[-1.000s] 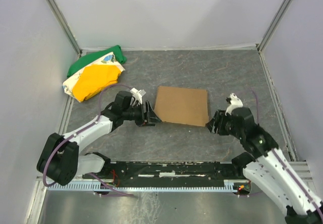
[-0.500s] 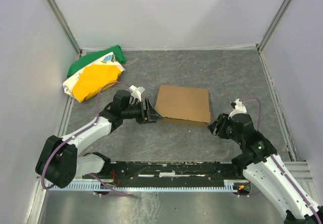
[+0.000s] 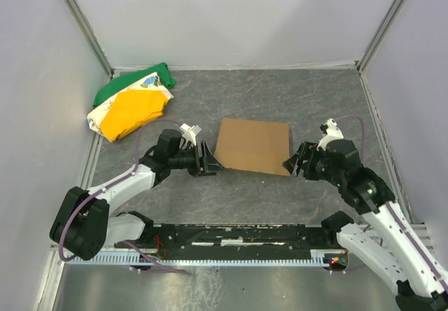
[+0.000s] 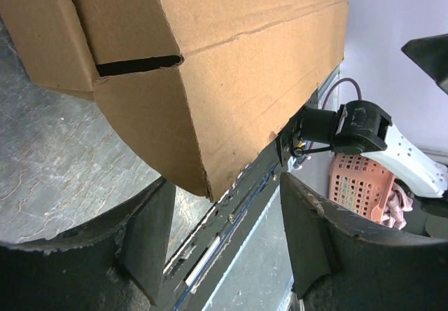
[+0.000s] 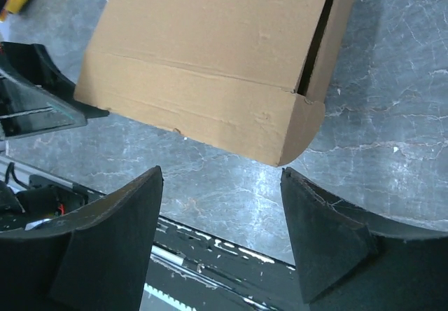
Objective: Fold the paper box
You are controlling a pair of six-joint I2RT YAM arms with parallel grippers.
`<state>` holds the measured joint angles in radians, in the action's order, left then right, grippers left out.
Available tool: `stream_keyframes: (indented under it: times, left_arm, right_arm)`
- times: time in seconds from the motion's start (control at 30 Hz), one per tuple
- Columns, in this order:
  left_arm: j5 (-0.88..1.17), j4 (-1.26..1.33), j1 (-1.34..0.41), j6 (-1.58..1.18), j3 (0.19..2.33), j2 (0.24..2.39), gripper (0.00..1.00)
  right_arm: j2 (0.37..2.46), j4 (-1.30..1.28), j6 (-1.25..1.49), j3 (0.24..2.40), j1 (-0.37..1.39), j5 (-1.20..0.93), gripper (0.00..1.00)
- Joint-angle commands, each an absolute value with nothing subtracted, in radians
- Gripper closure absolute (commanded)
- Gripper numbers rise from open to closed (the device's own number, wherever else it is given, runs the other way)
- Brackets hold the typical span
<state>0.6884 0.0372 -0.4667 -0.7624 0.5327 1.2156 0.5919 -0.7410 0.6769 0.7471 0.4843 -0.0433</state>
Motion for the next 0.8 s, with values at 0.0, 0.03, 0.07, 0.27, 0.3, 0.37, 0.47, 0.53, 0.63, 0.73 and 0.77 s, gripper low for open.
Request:
stream_keyframes:
  times: [0.0,0.03,0.07,0.27,0.3,0.37,0.47,0.53,0.63,0.73,0.77]
  left_arm:
    - [0.722,0.084,-0.466,-0.777,0.529,1.215,0.32]
    - [0.723,0.084,-0.467,-0.775,0.531,1.217,0.32]
    - [0.724,0.084,-0.468,-0.775,0.531,1.218,0.32]
    - [0.667,-0.06,-0.467,-0.691,0.593,1.199,0.32]
    - [0.638,-0.101,-0.467,-0.665,0.609,1.192,0.32]
    - [0.593,-0.173,-0.468,-0.623,0.642,1.182,0.31]
    - [0.568,-0.244,-0.468,-0.582,0.673,1.18,0.31]
    - [0.558,-0.273,-0.467,-0.567,0.683,1.174,0.31]
    - [0.524,-0.299,-0.467,-0.562,0.689,1.148,0.3]
    - [0.495,-0.294,-0.466,-0.568,0.701,1.131,0.3]
    - [0.485,-0.298,-0.466,-0.566,0.71,1.136,0.3]
  right_arm:
    - [0.739,-0.791,0.64,0.786,0.491,-0.041,0.24]
    - [0.77,-0.778,0.634,0.782,0.49,-0.055,0.24]
    - [0.797,-0.759,0.631,0.773,0.491,-0.069,0.24]
    - [0.879,-0.747,0.609,0.774,0.49,-0.054,0.25]
    - [0.885,-0.752,0.603,0.775,0.489,-0.047,0.25]
    - [0.901,-0.76,0.594,0.778,0.49,-0.037,0.24]
    - [0.936,-0.767,0.583,0.784,0.491,-0.037,0.25]
    - [0.944,-0.757,0.583,0.78,0.489,-0.039,0.25]
    - [0.941,-0.736,0.587,0.77,0.49,-0.039,0.25]
    - [0.95,-0.716,0.585,0.765,0.49,-0.047,0.25]
    - [0.954,-0.711,0.585,0.764,0.49,-0.049,0.25]
